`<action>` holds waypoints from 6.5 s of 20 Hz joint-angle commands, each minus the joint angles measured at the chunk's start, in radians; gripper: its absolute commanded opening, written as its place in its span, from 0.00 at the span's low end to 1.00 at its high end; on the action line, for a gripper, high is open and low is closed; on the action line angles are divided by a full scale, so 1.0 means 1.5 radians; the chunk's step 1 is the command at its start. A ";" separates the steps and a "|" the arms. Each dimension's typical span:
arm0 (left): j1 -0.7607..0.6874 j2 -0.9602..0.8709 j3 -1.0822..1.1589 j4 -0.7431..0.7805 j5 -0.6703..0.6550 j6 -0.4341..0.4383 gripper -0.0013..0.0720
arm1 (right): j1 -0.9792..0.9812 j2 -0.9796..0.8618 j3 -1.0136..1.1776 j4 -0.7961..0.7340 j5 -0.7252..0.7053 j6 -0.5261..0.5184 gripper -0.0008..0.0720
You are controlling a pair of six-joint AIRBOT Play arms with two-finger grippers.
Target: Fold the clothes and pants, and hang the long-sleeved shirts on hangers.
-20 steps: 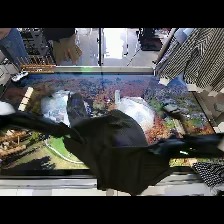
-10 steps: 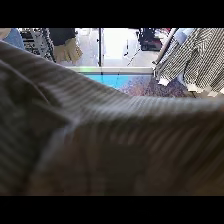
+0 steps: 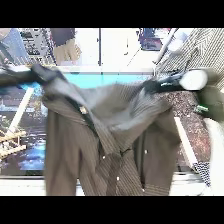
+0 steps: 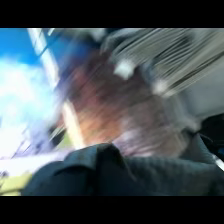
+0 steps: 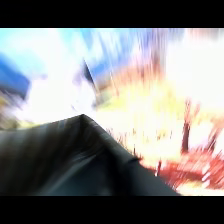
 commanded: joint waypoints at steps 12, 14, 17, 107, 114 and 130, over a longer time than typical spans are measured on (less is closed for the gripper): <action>-0.007 -0.178 -0.040 0.183 -0.195 -0.035 0.79 | -0.100 0.005 -0.182 0.246 0.239 -0.321 0.62; -0.041 -0.180 -0.072 0.186 -0.157 -0.053 0.79 | -0.039 0.081 -0.314 0.242 0.193 -0.379 0.62; -0.065 -0.199 -0.087 0.219 -0.123 -0.108 0.79 | 0.092 0.161 -0.462 0.217 0.098 -0.522 0.66; 0.124 -0.123 -0.073 -0.213 -0.476 0.720 0.04 | 0.143 0.057 0.056 -0.037 -0.188 -0.109 0.04; 0.174 -0.124 -0.073 -0.246 -0.536 0.724 0.04 | 0.143 0.021 0.056 -0.049 -0.192 -0.091 0.04; 0.149 -0.124 -0.076 -0.272 -0.536 0.739 0.04 | 0.128 0.003 0.056 -0.060 -0.215 -0.073 0.04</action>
